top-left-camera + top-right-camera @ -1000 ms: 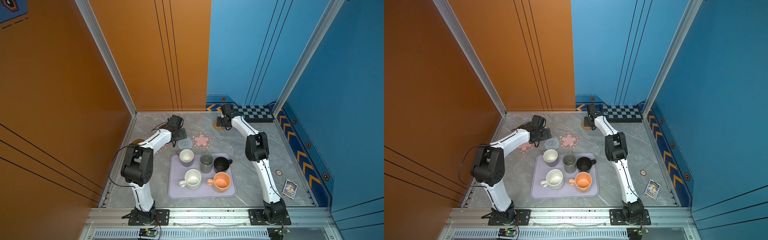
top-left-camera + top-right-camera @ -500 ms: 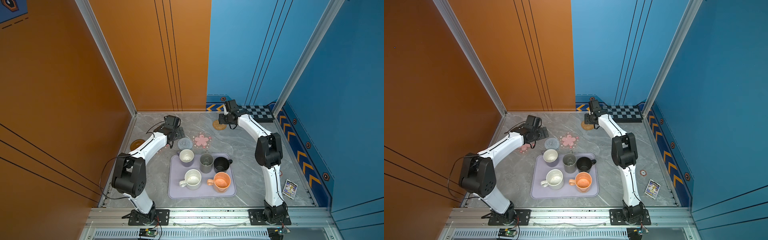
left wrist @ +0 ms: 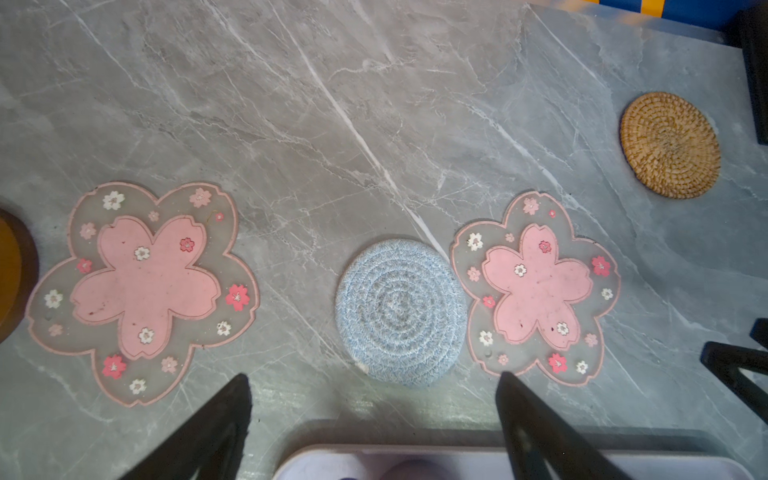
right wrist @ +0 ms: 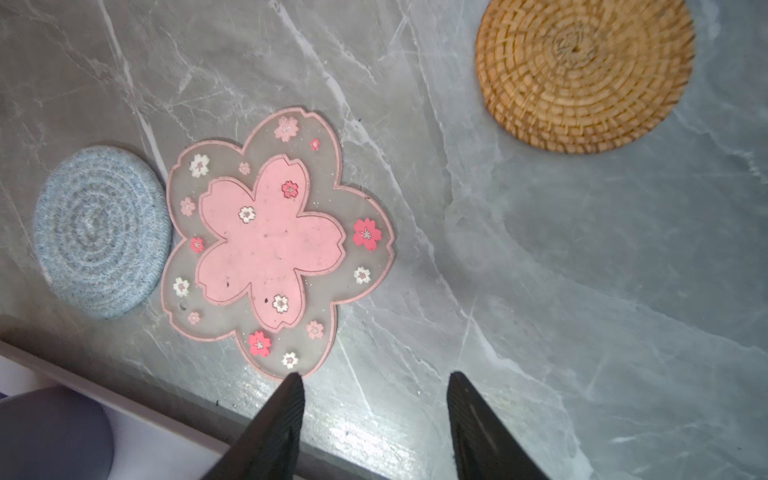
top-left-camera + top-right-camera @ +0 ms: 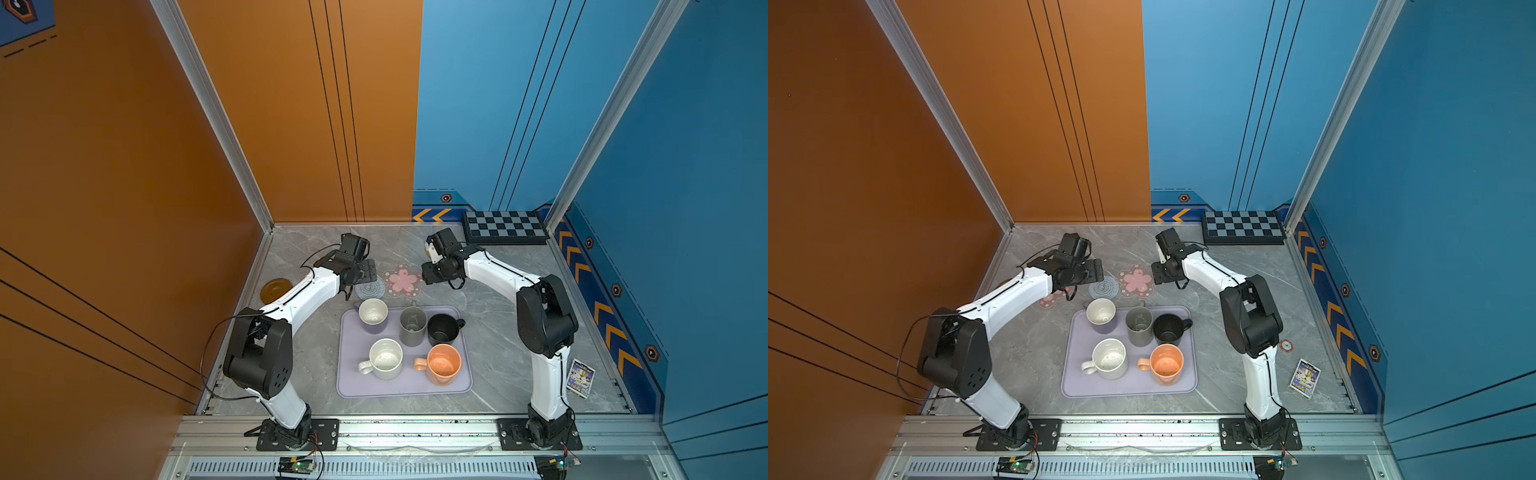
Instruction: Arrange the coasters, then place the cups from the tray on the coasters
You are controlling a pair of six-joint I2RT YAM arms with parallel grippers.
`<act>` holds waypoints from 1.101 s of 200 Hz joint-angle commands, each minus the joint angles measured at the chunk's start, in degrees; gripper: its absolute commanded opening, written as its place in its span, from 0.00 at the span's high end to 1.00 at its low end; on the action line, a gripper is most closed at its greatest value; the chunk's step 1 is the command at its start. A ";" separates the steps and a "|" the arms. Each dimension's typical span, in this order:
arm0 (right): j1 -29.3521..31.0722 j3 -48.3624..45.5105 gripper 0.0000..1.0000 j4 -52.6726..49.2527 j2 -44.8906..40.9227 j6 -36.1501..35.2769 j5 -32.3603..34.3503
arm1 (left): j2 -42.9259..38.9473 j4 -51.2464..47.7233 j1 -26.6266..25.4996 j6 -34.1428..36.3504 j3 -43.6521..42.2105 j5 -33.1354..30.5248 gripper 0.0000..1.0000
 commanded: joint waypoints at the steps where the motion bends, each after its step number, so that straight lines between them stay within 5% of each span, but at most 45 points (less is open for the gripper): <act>1: 1.05 -1.08 0.42 1.42 -1.46 1.80 -1.36 | 0.75 -0.91 0.01 -0.11 -0.24 1.85 0.15; 57: 1.52 -3.05 0.42 2.52 -0.86 3.48 -1.41 | 4.51 -0.83 -0.75 -0.49 1.74 6.08 0.44; 112: 1.52 -4.82 0.42 5.38 0.27 4.65 -2.11 | 13.64 2.03 -1.23 -0.10 7.68 14.99 0.46; 141: 1.44 -4.72 0.42 6.85 1.26 4.80 -3.26 | 17.53 1.96 -1.65 0.01 11.31 16.14 0.54; 220: 0.29 -3.10 0.42 7.06 6.63 5.77 -5.82 | 24.71 1.90 -2.18 -0.77 16.46 21.08 0.53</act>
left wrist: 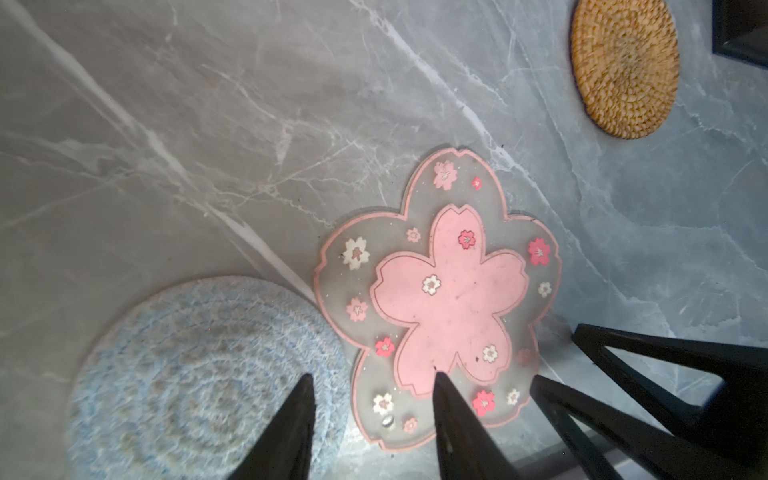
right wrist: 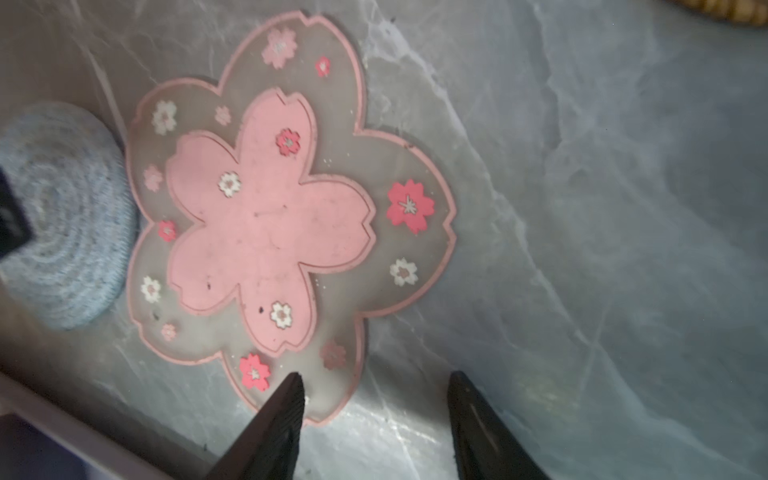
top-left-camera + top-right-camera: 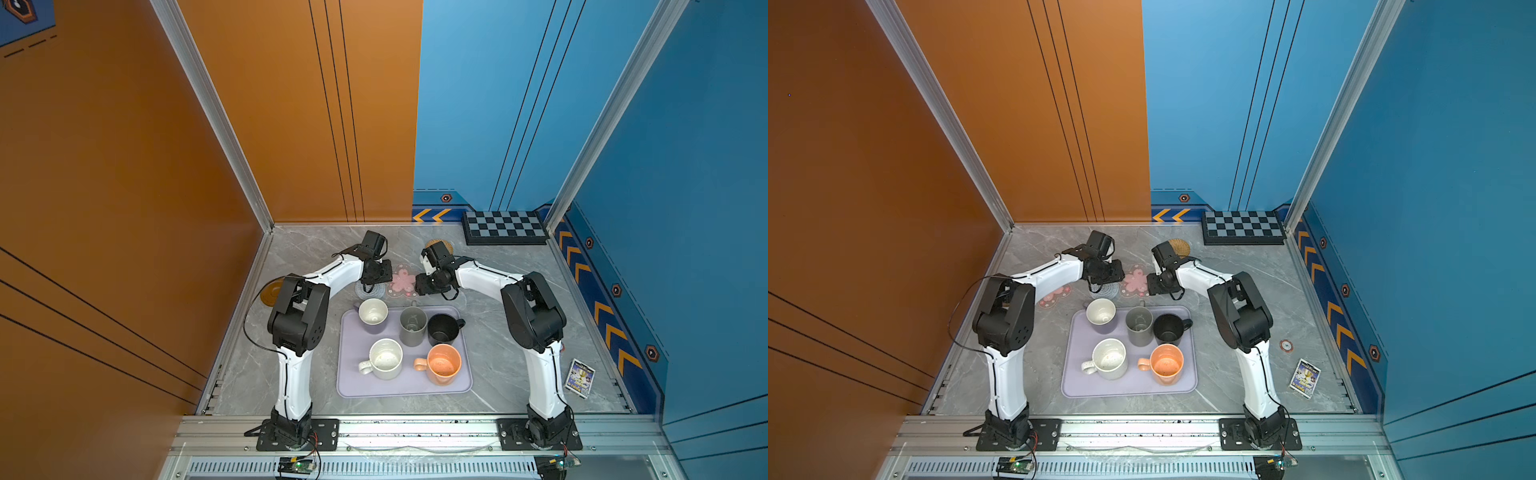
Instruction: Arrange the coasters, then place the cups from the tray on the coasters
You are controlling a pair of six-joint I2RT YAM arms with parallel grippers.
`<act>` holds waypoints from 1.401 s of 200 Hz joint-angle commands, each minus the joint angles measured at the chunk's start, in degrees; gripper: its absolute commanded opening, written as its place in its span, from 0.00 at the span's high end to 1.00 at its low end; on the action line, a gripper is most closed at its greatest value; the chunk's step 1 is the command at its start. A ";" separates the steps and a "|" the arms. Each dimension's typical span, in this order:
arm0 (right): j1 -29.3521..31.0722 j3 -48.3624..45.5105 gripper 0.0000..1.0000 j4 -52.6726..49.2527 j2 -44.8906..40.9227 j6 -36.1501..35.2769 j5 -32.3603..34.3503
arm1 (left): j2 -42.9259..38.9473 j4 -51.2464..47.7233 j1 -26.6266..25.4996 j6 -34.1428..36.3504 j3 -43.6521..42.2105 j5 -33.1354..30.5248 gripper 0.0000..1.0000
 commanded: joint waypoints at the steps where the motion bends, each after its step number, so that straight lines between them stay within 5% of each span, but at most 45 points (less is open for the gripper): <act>1: -0.71 0.48 0.42 -0.66 2.00 1.16 -1.52 | 2.02 -0.16 -0.37 -0.09 1.84 2.89 0.53; 124: -0.85 0.74 0.42 -0.75 2.04 1.08 -2.52 | 6.34 -0.11 -0.55 -2.08 2.38 9.01 0.54; 280: -0.32 0.11 0.42 -1.43 2.11 0.85 -1.31 | 3.99 -0.11 1.64 -3.00 0.17 7.34 0.52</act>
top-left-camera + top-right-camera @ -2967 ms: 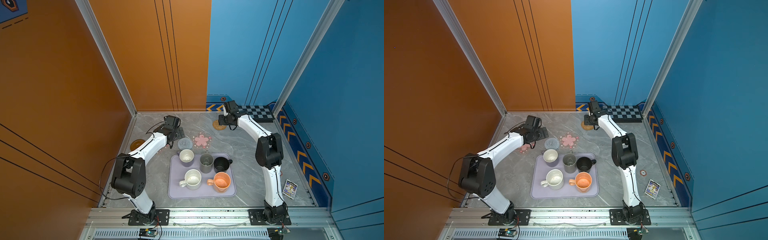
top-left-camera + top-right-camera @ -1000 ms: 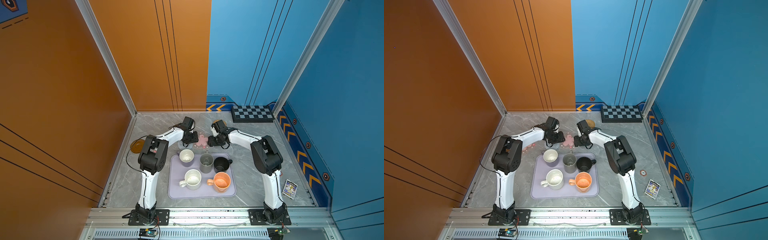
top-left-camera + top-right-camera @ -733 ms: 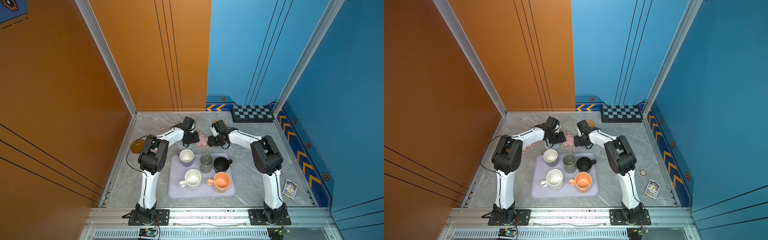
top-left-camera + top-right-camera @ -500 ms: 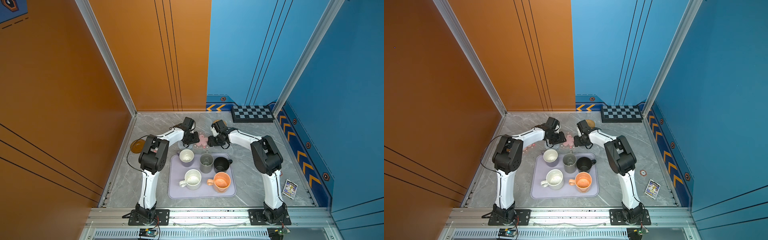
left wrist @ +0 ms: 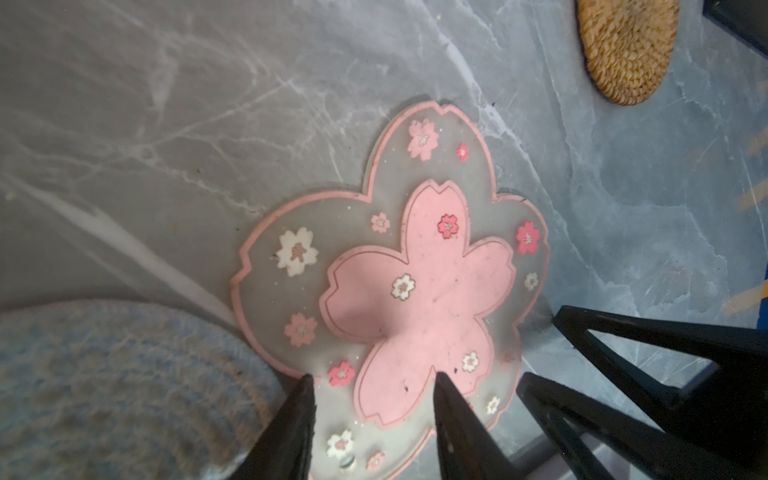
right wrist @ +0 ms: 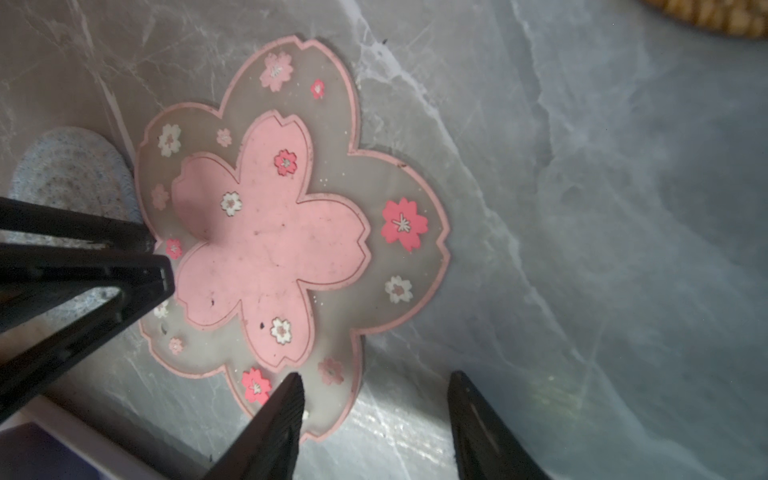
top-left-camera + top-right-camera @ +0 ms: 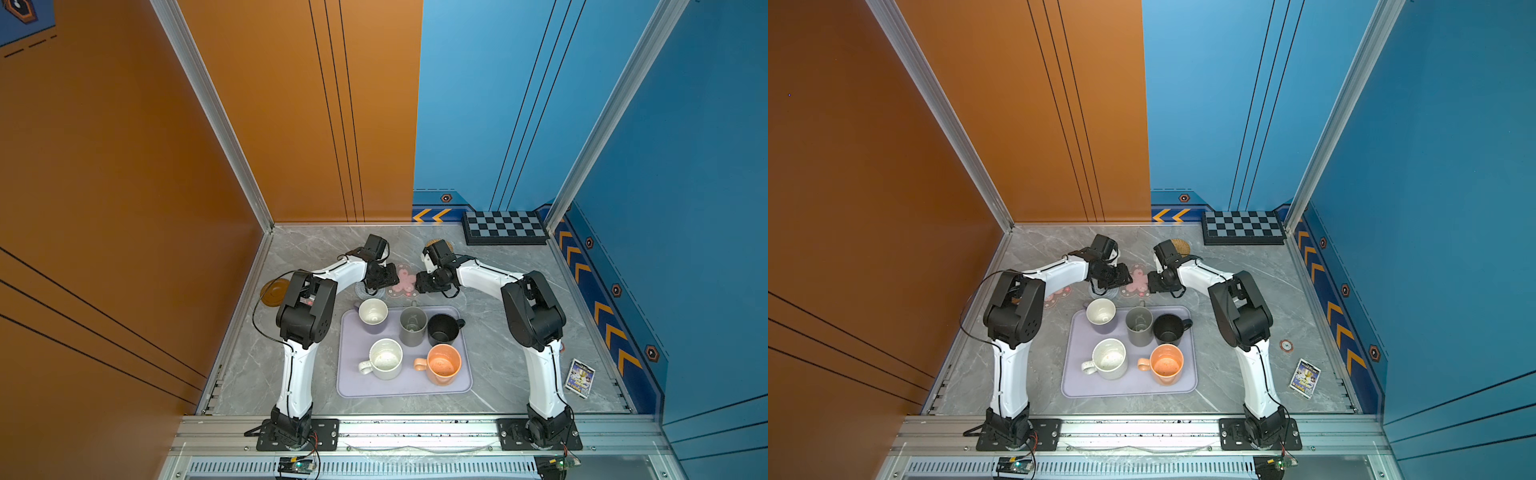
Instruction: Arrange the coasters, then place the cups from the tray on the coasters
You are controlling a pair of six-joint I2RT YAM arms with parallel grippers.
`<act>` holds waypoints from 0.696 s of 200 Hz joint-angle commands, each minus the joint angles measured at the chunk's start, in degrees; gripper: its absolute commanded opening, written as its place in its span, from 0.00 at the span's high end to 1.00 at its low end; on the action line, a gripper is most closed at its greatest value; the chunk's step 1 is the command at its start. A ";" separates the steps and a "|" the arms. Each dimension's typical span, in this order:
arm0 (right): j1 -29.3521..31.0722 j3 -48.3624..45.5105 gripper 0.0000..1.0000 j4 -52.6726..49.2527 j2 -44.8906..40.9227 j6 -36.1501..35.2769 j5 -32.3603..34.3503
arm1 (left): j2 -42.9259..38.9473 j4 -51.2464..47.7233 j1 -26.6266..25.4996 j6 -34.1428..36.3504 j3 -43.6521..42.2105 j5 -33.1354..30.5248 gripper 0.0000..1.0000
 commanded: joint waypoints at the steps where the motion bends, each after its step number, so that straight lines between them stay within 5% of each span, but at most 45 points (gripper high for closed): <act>1: 0.38 -0.12 0.42 -1.64 1.51 0.33 0.07 | -0.61 -1.82 0.88 -0.61 -1.04 -1.06 0.52; 139: 1.07 0.15 0.41 -1.65 1.60 -0.57 -0.05 | 1.96 -1.83 0.54 -0.42 0.76 1.94 0.52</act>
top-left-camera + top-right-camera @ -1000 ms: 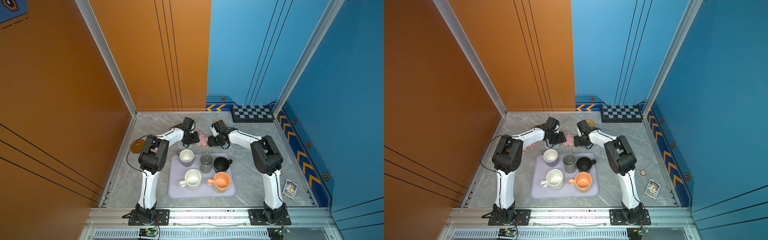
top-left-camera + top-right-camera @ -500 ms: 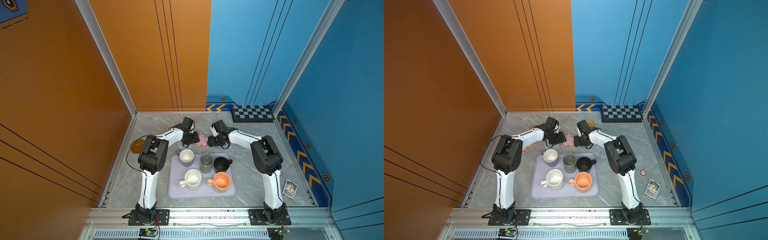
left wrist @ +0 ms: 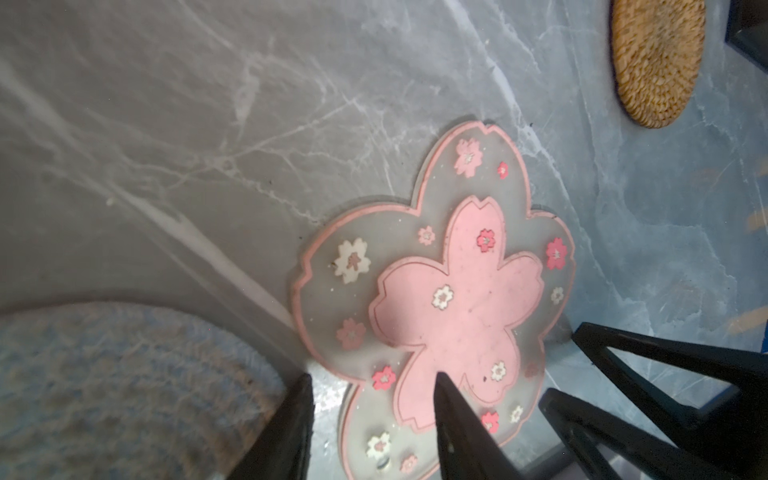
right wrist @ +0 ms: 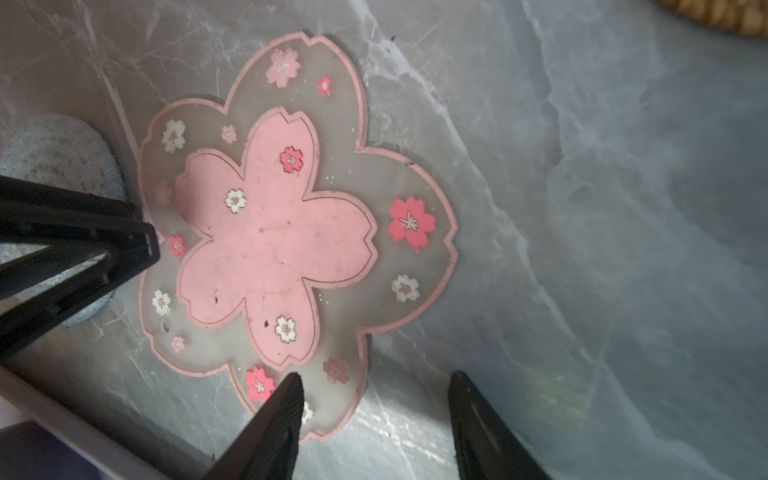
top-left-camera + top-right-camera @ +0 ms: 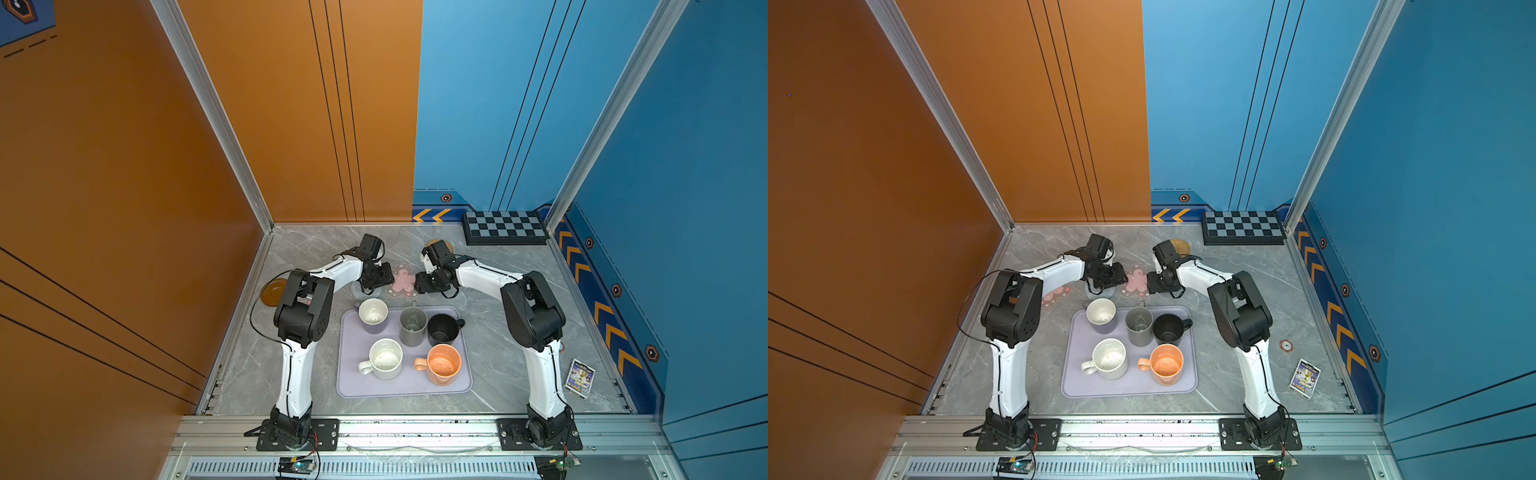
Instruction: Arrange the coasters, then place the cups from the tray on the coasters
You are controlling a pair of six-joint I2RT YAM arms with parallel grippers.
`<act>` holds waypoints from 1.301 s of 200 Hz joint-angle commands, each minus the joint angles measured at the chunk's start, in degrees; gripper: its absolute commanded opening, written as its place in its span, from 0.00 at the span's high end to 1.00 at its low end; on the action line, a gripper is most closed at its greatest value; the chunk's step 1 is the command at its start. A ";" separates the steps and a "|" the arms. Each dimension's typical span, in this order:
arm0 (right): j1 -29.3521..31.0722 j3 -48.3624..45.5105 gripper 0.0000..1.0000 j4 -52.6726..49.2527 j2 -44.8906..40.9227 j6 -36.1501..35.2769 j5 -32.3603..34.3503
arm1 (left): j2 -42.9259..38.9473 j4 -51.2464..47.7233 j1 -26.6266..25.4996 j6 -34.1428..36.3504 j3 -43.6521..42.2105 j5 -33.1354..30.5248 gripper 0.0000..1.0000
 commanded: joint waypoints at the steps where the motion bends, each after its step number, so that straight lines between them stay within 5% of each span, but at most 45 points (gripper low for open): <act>1: 0.60 0.12 0.41 -1.64 1.60 -0.38 -0.27 | 2.15 -1.65 -0.84 0.00 1.24 2.11 0.52; 201: 1.13 14.97 0.41 -2.61 14.95 4.29 -7.08 | 9.33 -1.69 3.40 -4.48 9.08 2.87 0.50; 260: 0.80 26.13 0.41 -3.76 21.36 6.54 -7.68 | 13.70 -0.17 3.75 -6.61 14.25 2.89 0.50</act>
